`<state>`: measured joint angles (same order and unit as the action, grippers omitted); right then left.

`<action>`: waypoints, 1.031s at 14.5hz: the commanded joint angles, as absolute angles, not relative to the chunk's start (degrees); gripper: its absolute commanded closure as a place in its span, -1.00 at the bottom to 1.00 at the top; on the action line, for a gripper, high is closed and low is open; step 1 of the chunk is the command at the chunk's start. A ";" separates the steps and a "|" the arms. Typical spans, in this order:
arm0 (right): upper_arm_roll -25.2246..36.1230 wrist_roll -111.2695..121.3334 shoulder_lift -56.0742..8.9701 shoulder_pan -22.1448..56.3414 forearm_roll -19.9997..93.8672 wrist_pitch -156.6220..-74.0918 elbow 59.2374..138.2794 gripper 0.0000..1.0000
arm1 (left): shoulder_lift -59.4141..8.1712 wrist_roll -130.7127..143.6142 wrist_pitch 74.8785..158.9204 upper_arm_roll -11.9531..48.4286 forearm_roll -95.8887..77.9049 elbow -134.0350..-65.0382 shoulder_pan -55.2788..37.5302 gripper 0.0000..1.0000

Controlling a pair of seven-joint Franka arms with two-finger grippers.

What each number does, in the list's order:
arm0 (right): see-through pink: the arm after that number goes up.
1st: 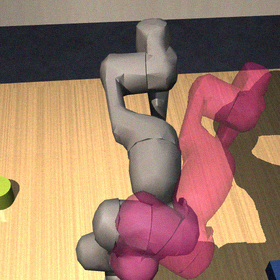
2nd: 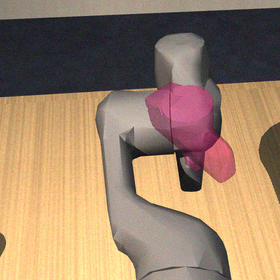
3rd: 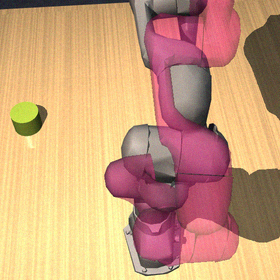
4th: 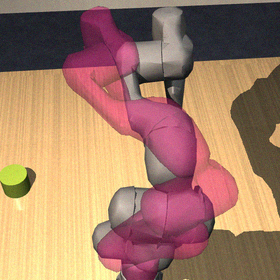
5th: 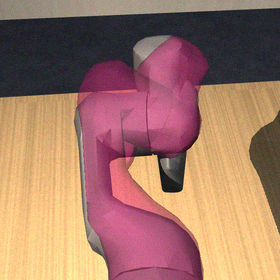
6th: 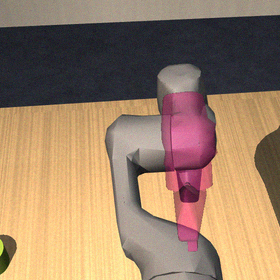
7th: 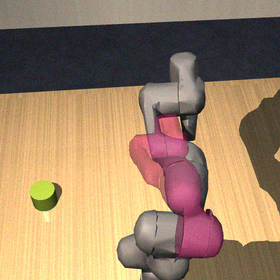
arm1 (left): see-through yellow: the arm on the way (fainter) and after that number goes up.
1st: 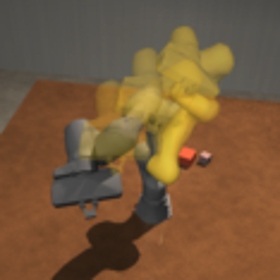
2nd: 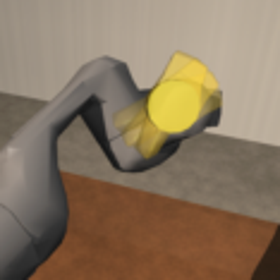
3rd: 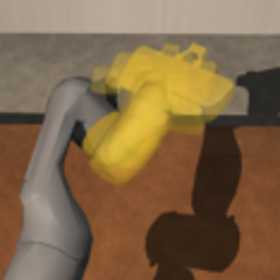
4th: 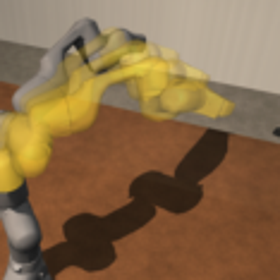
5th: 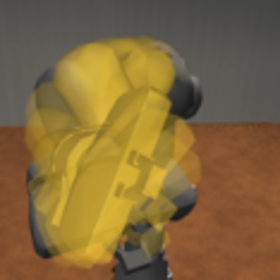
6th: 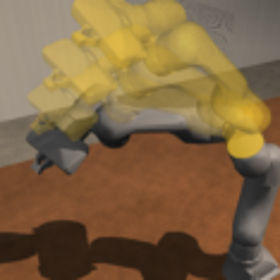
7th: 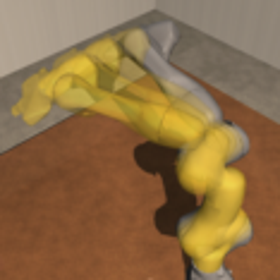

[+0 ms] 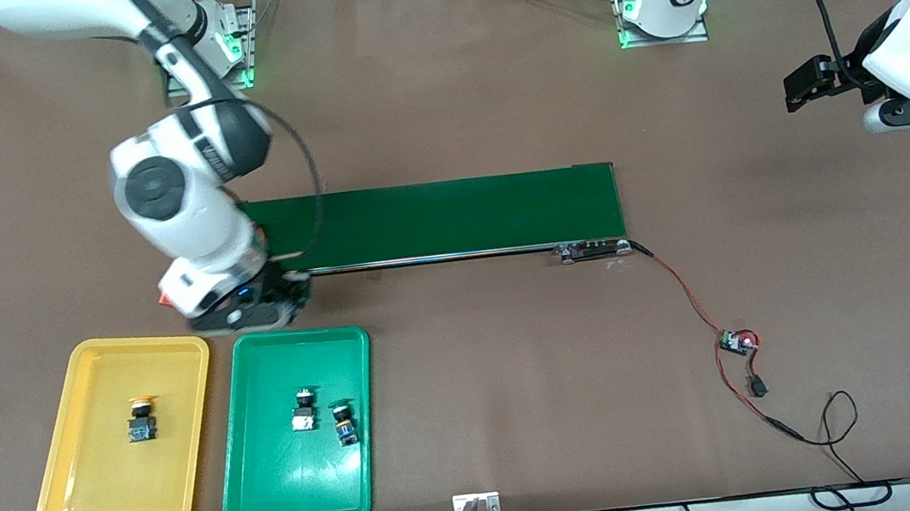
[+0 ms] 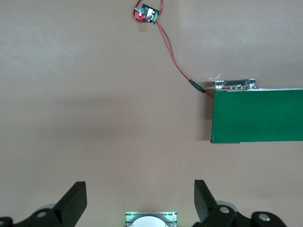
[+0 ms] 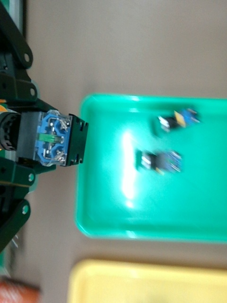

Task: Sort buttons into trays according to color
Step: 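Carry the second yellow button into the yellow tray and release it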

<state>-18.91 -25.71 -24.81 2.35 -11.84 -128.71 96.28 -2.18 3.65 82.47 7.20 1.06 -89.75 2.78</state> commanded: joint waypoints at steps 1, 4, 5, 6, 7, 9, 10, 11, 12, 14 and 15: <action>-18.28 -14.63 -31.18 -2.88 -12.13 -128.67 88.79 0.90 | -2.11 3.78 81.65 7.47 1.23 -89.38 2.81 -1.00; -18.28 -3.81 -36.89 -7.89 -12.39 -132.52 84.73 0.90 | -2.11 3.78 81.65 7.38 1.23 -89.38 2.81 -1.00; -18.11 -1.26 -38.74 -9.22 -13.00 -135.50 84.12 0.90 | -2.20 3.78 81.65 7.47 1.23 -89.38 2.81 -1.00; -17.58 0.25 -40.50 -9.84 -14.66 -138.05 83.50 0.90 | -2.20 3.78 81.65 7.47 1.23 -89.38 2.81 -1.00; -16.53 0.87 -42.34 -9.84 -16.85 -140.25 82.89 0.90 | -2.11 3.78 81.65 7.47 1.23 -89.38 2.81 -1.00; -16.08 0.88 -44.11 -10.02 -18.80 -142.46 82.79 0.90 | -2.11 3.78 81.65 7.38 1.23 -89.38 2.81 -1.00; -15.65 0.88 -44.99 -10.37 -18.98 -143.51 82.79 0.89 | -2.20 3.78 81.65 7.38 1.23 -89.38 2.81 -1.00; -15.47 0.88 -45.70 -10.46 -19.07 -144.40 82.79 0.86 | -2.20 3.78 81.65 7.38 1.23 -89.38 2.81 -1.00; -15.21 0.79 -46.23 -10.55 -19.07 -145.10 82.88 0.74 | -2.20 3.78 81.65 7.38 1.23 -89.38 2.81 -1.00; -14.42 0.88 -47.72 -10.63 -19.07 -146.85 82.88 0.41 | -2.20 3.78 81.65 7.47 1.23 -89.38 2.81 -1.00; -14.41 0.88 -47.90 -10.81 -19.25 -147.39 83.14 0.22 | -2.20 3.78 81.65 7.47 1.23 -89.38 2.81 -1.00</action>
